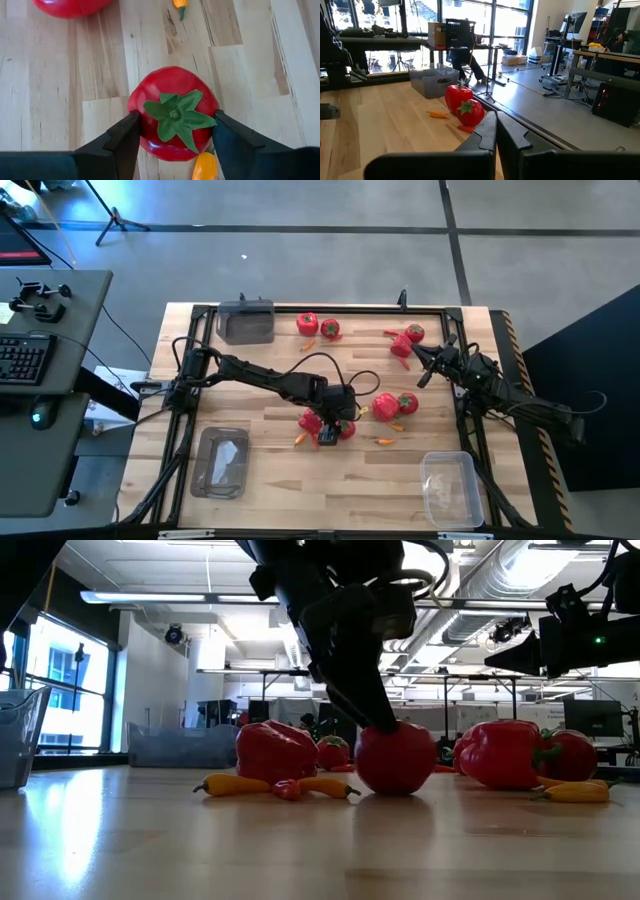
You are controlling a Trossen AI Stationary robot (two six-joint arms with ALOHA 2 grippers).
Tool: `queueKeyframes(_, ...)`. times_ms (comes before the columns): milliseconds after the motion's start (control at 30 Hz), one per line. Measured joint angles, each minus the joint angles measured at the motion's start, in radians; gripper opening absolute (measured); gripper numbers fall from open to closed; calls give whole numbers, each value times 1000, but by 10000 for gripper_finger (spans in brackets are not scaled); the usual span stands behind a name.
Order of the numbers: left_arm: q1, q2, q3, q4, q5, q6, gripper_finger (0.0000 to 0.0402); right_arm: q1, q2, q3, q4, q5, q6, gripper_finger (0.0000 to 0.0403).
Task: Sort produce into baskets
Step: Put the red tomato into the top black bin
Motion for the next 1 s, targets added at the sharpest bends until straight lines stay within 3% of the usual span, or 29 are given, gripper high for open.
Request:
queueKeyframes(667,105,-2,119,-138,-10,18,192,0,0,0,0,0,0,0)
queueKeyframes(1000,186,-65,120,-184,-56,8,168,0,0,0,0,0,0,0)
